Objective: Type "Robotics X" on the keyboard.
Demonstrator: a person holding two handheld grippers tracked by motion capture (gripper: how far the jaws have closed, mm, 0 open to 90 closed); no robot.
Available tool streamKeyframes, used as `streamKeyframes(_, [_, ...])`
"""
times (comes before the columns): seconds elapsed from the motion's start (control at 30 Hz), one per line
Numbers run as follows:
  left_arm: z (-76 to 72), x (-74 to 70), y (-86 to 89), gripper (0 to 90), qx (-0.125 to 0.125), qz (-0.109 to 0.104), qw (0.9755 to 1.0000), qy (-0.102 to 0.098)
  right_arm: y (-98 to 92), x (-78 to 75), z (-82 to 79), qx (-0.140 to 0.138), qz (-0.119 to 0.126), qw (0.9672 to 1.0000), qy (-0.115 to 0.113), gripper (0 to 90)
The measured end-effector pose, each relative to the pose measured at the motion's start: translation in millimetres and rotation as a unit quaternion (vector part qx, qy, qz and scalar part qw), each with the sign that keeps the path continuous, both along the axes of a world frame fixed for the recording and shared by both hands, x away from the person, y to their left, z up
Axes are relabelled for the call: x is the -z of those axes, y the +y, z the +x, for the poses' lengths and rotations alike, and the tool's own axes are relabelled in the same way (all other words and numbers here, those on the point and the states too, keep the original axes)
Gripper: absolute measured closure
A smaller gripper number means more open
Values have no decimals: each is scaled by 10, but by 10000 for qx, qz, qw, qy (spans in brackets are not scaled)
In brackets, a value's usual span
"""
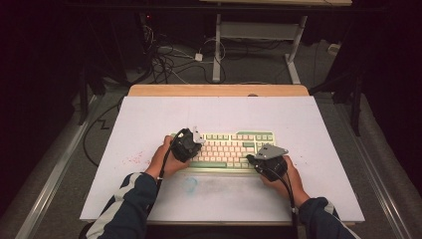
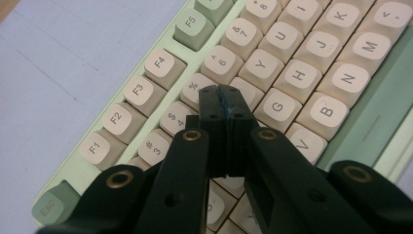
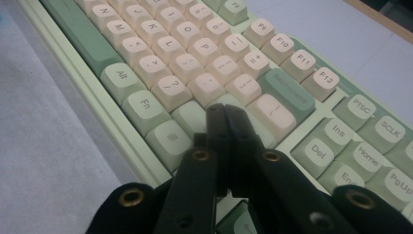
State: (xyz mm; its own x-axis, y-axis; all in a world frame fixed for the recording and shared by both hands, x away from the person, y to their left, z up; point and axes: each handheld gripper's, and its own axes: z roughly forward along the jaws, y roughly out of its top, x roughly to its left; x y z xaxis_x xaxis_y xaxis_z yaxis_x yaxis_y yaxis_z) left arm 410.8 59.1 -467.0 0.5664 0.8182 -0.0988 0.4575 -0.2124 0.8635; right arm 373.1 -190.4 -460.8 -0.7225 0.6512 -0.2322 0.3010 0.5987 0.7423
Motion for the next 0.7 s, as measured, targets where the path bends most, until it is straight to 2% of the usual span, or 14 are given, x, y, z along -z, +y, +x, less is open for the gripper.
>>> streamKeyframes(0.13, [-36,-78,26,843,27,-130,9997,-188,3,1,-2,2,-7,10000,-14,900])
streamKeyframes(0.23, [-60,-118,52,826,52,-216,9994,-253,4,1,-2,-3,-12,10000,-18,900])
streamKeyframes(0.27, [-73,-139,66,775,66,-275,9992,-297,4,0,-3,-4,-14,10000,-15,900])
streamKeyframes(0.33, [-102,-178,98,728,67,-354,9986,-391,4,0,-3,-5,-17,10000,-18,900])
streamKeyframes(0.37, [-153,-207,137,678,151,-412,9975,-548,3,-2,-2,-14,-28,10000,-27,900])
streamKeyframes(0.43, [-201,-230,187,634,198,-481,9967,-628,3,-1,-2,-13,-21,10000,-32,900])
streamKeyframes(0.5, [-222,-236,212,561,224,-496,9963,-660,-1,-3,-1,-21,-31,10000,-31,900])
streamKeyframes(0.6, [-277,-231,293,512,204,-455,9951,-852,-3,-3,-2,-20,-32,10000,-36,900])
streamKeyframes(0.63, [-284,-231,315,451,117,-462,9946,-918,-3,-5,-2,-19,-34,10000,-35,900])
streamKeyframes(0.7, [-315,-235,366,403,85,-516,9941,-948,-5,-8,-3,-14,-37,10000,-46,900])
